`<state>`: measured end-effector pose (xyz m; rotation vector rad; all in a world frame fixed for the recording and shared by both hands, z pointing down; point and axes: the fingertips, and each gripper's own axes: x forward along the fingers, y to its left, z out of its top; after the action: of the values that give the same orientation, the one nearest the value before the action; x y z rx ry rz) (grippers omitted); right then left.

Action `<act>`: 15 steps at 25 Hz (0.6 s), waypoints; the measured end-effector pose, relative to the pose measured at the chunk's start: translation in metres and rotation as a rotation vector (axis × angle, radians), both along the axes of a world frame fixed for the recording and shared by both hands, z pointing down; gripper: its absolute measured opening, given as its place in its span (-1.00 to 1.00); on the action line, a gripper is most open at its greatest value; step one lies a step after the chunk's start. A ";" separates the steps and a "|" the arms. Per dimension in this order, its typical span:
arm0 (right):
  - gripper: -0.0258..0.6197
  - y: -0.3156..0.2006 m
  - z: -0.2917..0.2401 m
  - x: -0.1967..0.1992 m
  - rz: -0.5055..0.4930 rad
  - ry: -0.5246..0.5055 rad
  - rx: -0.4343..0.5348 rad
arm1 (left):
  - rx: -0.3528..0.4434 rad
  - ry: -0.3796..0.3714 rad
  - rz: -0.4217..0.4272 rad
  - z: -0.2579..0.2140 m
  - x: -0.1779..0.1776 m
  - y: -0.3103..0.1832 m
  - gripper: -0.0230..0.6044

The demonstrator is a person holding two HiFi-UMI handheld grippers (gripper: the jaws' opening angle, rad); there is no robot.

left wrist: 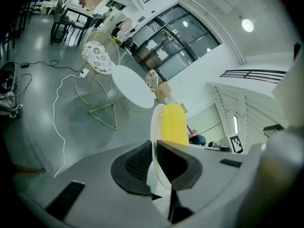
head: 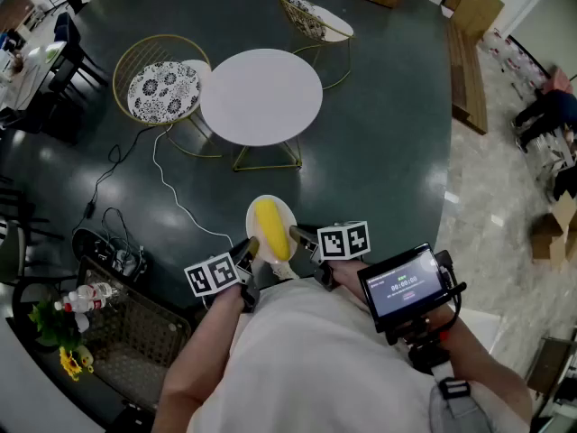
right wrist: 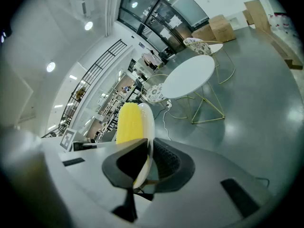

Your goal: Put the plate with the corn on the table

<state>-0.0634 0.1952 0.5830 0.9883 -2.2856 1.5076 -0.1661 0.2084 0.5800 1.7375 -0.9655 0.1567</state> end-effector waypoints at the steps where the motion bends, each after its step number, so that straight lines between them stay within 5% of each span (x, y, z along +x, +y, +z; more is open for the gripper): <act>1: -0.80 0.010 -0.001 0.004 0.003 -0.003 0.002 | -0.001 0.001 -0.003 -0.001 0.004 0.010 -0.81; 15: -0.80 0.124 -0.009 0.086 0.124 -0.034 -0.037 | -0.028 -0.004 0.108 -0.010 0.086 0.111 -0.81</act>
<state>0.0227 0.3192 0.5736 1.1214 -2.2477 1.6212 -0.0806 0.3191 0.5704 1.7648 -0.8688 0.2418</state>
